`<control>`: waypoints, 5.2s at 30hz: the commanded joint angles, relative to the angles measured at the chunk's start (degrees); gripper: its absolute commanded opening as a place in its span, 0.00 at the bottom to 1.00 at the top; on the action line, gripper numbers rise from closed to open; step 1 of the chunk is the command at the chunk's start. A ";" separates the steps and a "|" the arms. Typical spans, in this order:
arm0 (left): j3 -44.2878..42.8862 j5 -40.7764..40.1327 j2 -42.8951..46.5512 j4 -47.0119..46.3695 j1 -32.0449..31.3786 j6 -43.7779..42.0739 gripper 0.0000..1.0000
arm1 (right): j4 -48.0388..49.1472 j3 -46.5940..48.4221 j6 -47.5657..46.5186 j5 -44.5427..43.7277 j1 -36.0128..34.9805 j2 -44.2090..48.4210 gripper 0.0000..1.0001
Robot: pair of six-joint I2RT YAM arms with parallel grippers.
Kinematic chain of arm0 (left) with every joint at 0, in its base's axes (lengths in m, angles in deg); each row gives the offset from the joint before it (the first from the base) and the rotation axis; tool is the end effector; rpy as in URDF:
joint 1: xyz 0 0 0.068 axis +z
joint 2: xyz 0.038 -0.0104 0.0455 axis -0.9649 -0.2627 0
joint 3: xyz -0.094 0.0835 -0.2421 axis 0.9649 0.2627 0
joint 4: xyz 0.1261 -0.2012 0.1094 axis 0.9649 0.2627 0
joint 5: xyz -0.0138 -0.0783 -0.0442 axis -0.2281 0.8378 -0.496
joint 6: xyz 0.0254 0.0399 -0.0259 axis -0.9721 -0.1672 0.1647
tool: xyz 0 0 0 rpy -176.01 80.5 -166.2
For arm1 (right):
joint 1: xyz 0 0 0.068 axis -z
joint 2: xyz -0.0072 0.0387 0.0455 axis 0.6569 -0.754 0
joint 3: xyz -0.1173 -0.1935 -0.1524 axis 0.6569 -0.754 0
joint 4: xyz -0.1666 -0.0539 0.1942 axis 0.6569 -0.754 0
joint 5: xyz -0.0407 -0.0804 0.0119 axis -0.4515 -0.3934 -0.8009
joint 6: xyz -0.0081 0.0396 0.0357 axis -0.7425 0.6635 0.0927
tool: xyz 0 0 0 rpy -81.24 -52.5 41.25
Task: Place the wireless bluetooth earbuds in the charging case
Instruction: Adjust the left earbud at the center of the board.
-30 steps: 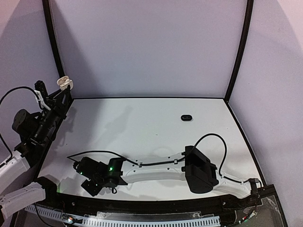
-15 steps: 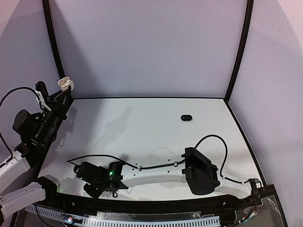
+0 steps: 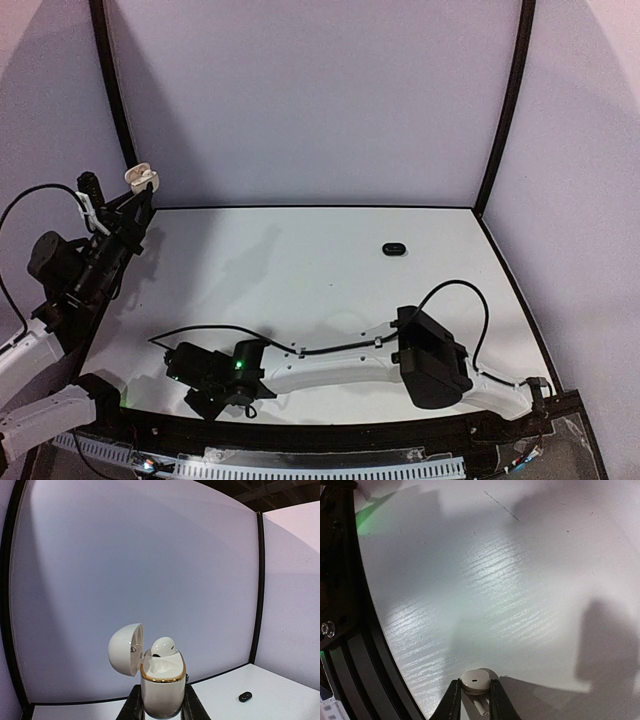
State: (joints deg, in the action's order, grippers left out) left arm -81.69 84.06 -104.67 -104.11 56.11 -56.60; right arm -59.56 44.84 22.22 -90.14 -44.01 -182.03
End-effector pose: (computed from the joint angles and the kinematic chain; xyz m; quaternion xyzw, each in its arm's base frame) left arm 0.1570 -0.0561 0.3277 0.1085 0.5575 -0.1850 0.8020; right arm 0.0533 0.5532 0.1373 -0.4674 0.8238 0.2083 0.2439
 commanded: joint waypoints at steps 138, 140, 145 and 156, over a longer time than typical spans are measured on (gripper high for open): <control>3.85 10.89 -4.06 -3.27 -2.29 -0.81 0.01 | -1.38 -51.50 46.38 -1.98 15.74 55.54 0.77; 4.91 10.77 -4.16 -4.12 -2.53 -0.69 0.01 | -14.04 -44.15 49.39 0.89 15.45 49.30 0.75; 6.54 10.97 -4.51 -6.19 -3.25 0.02 0.01 | -32.72 -26.84 50.34 7.41 14.47 34.03 0.75; 7.97 10.90 -4.60 -7.95 -4.11 -0.41 0.01 | -34.54 -19.98 40.08 13.60 14.59 22.85 0.58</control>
State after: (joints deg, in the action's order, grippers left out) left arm -74.94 94.60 -109.30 -109.99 52.35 -56.62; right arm -96.48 27.42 67.90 -80.52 -29.32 -160.45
